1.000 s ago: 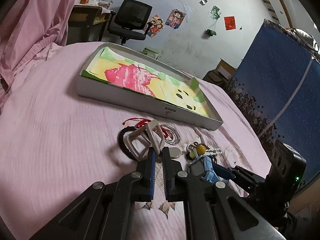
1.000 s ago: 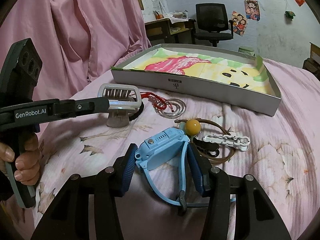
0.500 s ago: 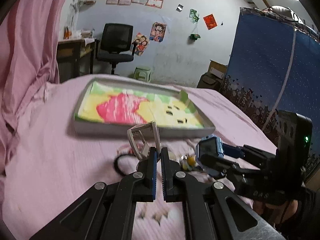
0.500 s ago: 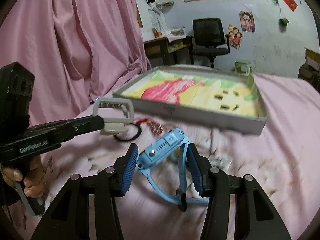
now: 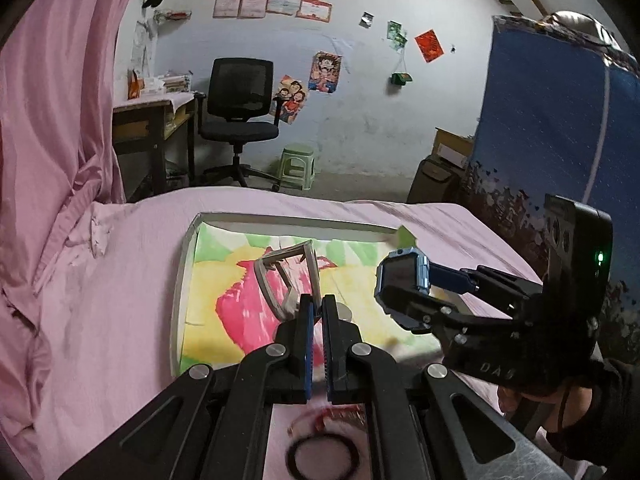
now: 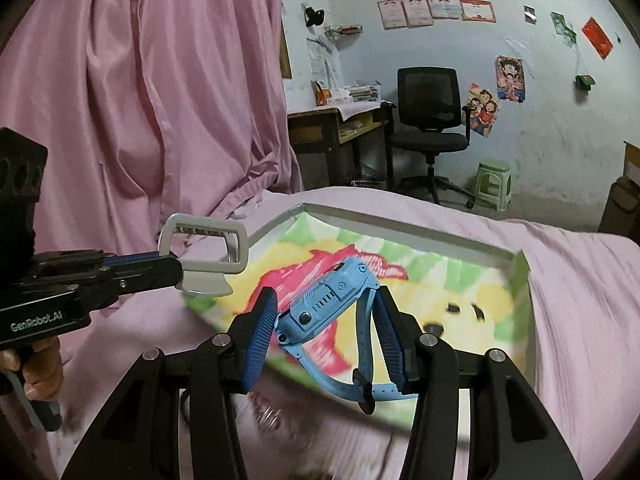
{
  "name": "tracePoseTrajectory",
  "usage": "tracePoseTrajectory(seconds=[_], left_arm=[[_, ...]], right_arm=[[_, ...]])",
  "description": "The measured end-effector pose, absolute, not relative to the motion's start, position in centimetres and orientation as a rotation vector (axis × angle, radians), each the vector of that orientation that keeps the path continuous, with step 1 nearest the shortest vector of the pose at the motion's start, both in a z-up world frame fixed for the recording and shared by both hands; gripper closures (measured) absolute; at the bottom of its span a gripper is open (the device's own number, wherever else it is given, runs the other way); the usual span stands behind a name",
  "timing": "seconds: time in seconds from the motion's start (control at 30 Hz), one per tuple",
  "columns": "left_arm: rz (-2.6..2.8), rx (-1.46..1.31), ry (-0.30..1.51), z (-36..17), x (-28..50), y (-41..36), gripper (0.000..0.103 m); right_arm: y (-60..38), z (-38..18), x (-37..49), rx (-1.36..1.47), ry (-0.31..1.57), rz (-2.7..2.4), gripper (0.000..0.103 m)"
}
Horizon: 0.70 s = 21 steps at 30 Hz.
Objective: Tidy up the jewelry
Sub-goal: 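Carry the clip and watch into the tray and open both tools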
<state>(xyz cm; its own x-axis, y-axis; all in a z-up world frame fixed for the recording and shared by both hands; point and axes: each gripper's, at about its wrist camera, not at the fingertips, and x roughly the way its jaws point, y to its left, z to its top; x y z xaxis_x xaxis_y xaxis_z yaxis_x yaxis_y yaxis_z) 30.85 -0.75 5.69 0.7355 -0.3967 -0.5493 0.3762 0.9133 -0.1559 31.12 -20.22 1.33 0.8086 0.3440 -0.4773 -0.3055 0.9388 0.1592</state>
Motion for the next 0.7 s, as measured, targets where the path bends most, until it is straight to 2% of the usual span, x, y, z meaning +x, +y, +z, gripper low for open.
tracePoseTrajectory(seconds=[0.33,0.5,0.7], left_arm=[[-0.441,-0.104,0.704,0.4,35.2,-0.7,0.099],[-0.457,-0.143,0.74,-0.6,36.0,-0.3,0.099],[-0.467,-0.173,0.758,-0.7,36.2,0.0,0.098]], right_arm=[[-20.3,-2.5,36.4,0.003,0.638,0.289,0.059],[-20.0,-3.9,37.4,-0.003,0.687,0.284,0.064],[-20.4,-4.2,37.3,0.013,0.687,0.279,0.065]])
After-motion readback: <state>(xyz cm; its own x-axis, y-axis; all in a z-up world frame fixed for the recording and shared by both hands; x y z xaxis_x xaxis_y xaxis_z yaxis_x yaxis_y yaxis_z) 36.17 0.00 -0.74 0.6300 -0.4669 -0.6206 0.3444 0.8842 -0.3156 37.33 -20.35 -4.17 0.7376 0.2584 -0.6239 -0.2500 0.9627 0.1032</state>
